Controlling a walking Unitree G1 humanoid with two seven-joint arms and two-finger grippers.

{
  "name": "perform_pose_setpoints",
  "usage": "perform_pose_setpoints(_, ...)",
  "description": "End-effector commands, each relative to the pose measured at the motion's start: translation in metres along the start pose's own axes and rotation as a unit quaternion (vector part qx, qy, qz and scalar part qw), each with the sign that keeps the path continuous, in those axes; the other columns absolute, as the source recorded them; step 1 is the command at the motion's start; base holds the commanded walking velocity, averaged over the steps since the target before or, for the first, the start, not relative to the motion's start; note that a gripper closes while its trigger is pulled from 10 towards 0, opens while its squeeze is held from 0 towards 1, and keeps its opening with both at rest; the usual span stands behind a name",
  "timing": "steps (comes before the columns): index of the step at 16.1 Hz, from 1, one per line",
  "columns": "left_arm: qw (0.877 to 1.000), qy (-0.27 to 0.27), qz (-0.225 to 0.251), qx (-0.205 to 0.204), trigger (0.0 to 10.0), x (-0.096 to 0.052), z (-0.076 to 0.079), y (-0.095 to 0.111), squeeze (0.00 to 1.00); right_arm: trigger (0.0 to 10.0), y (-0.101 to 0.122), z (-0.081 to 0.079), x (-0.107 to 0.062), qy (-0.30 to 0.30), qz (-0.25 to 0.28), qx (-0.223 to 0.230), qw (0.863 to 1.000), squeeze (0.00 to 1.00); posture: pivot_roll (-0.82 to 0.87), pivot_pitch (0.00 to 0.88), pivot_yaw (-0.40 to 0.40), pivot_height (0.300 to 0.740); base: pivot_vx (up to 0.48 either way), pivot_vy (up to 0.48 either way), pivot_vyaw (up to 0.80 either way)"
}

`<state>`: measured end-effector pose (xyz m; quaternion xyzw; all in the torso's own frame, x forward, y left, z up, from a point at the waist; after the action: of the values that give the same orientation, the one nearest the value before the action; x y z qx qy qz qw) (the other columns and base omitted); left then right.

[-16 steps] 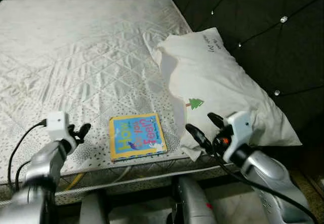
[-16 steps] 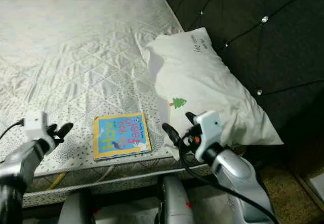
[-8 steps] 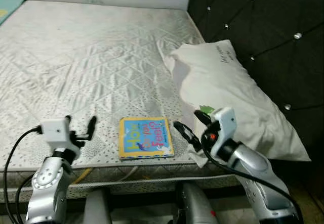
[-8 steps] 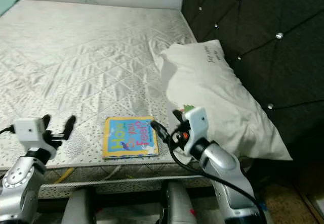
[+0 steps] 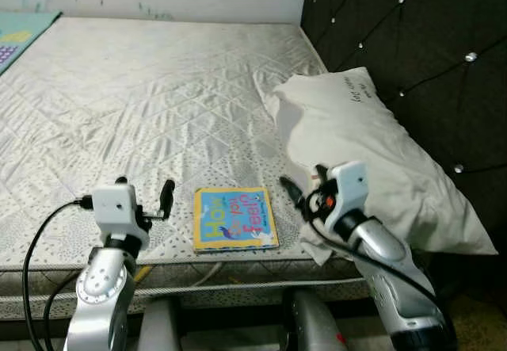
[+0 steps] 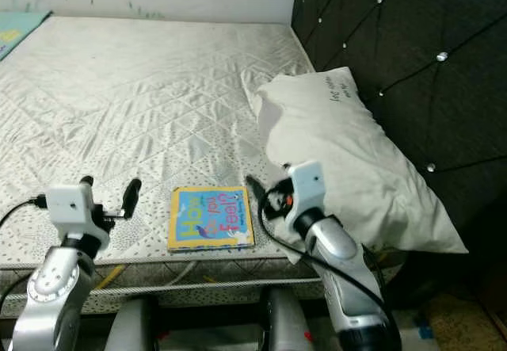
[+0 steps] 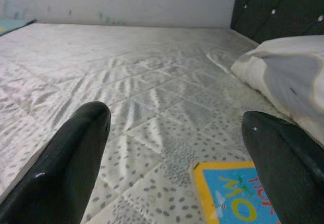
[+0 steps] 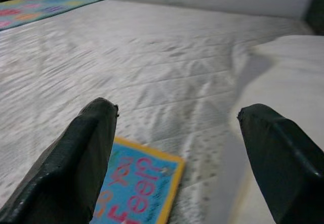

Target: Clean up the room

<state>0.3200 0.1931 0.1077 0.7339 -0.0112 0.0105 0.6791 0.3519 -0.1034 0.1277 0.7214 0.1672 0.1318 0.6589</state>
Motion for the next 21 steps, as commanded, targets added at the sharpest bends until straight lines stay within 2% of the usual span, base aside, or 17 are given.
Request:
perform_pose_setpoints(1,1.000,0.011,0.011,0.002,10.0,0.001,-0.003,0.008,1.00,10.0,0.002,0.008,0.002,-0.019,0.005,0.000,1.000,0.00,-0.07,0.000,-0.046,0.568,0.000,0.000,0.00)
perform_pose_setpoints(2,0.999,0.046,0.009,-0.012,10.0,0.004,-0.018,0.009,1.00,10.0,0.012,0.009,0.006,-0.022,0.024,0.019,0.999,0.00,-0.06,0.000,-0.042,0.568,0.000,0.000,0.00)
perform_pose_setpoints(3,0.998,0.057,0.009,-0.021,10.0,0.005,-0.023,0.009,0.43,10.0,0.019,0.009,0.010,-0.023,0.036,0.028,0.999,0.00,-0.07,0.000,-0.039,0.568,0.000,0.000,0.00)
perform_pose_setpoints(4,0.998,0.060,0.012,-0.018,10.0,0.007,-0.025,0.011,0.00,10.0,0.027,0.007,0.014,-0.020,0.049,0.032,0.998,0.00,-0.07,0.000,-0.036,0.568,0.000,0.000,0.00)
perform_pose_setpoints(7,0.998,0.052,0.015,-0.014,10.0,0.010,-0.022,0.013,0.00,10.0,0.042,0.003,0.019,-0.009,0.075,0.054,0.996,0.00,-0.06,0.000,-0.032,0.592,0.000,0.000,0.00)
perform_pose_setpoints(10,0.998,0.054,0.014,-0.025,10.0,0.015,-0.024,0.014,0.00,10.0,0.044,0.000,0.021,-0.010,0.081,0.066,0.994,0.00,-0.07,0.000,-0.016,0.632,0.000,0.000,0.00)
perform_pose_setpoints(13,0.998,0.051,0.021,-0.035,10.0,0.020,-0.021,0.018,0.00,10.0,0.041,0.004,0.021,-0.017,0.082,0.071,0.994,0.00,-0.07,0.000,-0.017,0.661,0.000,0.000,0.00)
perform_pose_setpoints(16,0.996,0.047,0.046,-0.056,10.0,0.030,-0.015,0.037,0.00,10.0,0.052,0.006,0.025,-0.015,0.092,0.068,0.993,0.00,-0.08,0.000,-0.017,0.700,0.000,0.000,0.00)
perform_pose_setpoints(19,0.997,0.046,0.028,-0.052,10.0,0.027,-0.012,0.027,0.00,10.0,0.039,0.008,0.016,-0.027,0.076,0.072,0.994,0.00,-0.08,0.000,-0.012,0.740,0.000,0.000,0.00)
perform_pose_setpoints(21,0.997,0.043,0.018,-0.057,10.0,0.025,-0.009,0.022,0.00,10.0,0.030,0.007,0.012,-0.035,0.068,0.078,0.994,0.00,-0.08,0.000,-0.013,0.740,0.000,0.000,0.00)
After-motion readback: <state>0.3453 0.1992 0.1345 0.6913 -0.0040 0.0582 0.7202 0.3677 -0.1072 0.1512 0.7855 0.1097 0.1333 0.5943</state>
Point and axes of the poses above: a point about 5 cm out from each wrist's last joint towards the gripper, its own x axis pointing out of the wrist towards the gripper, its own y axis along the axis of the wrist's last joint, z = x × y, the point moved 6 cm from there along x, pointing out of the wrist towards the gripper, and after that the axes turned 4 degrees about x, right-handed, at the moved point
